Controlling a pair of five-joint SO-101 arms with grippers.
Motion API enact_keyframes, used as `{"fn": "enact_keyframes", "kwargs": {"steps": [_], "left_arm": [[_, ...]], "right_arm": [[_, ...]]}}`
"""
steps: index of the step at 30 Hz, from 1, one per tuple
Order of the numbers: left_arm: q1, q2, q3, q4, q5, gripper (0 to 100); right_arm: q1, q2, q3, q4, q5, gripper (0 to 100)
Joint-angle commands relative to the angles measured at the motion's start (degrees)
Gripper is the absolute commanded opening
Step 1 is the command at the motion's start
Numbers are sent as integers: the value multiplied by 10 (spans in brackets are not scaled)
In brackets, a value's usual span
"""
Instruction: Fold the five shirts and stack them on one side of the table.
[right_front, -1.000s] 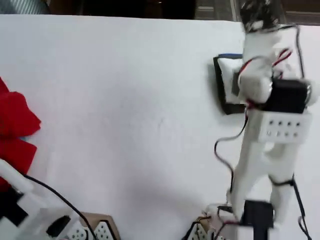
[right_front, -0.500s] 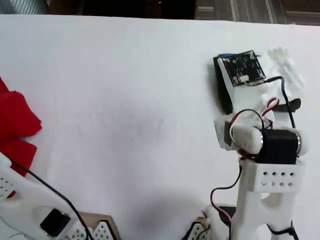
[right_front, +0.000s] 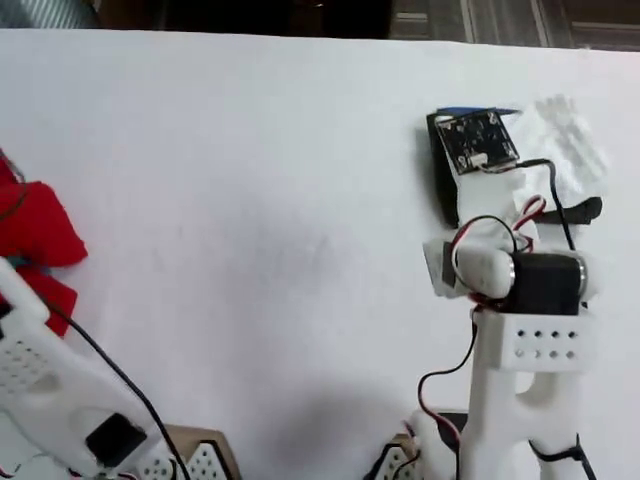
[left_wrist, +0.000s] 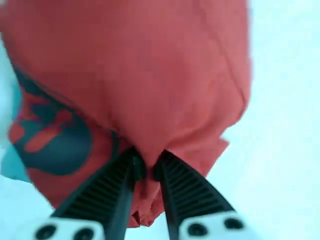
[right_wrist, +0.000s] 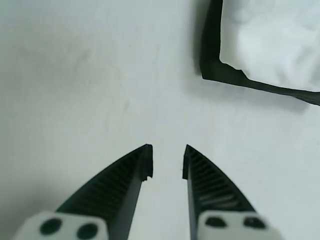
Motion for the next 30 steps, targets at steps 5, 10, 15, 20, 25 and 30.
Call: {"fn": "enact_keyframes", "kwargs": {"steps": [5, 10, 15, 20, 25, 30], "left_arm": [[218, -266, 14, 11, 83, 27], [368, -397, 138, 8, 98, 27], [452, -437, 305, 5, 98, 27], [477, -431, 392, -22, 98, 63], [466, -440, 392, -18, 97, 199], [407, -455, 355, -17, 86, 186]], "right_arm": [[-3, -20, 176, -153, -4, 106], [-2, -20, 254, -211, -4, 106], [-2, -20, 280, -225, -8, 106], [-2, -20, 280, -223, -8, 106], [-3, -20, 277, -223, -6, 106], [-3, -20, 276, -223, -6, 106]]}}
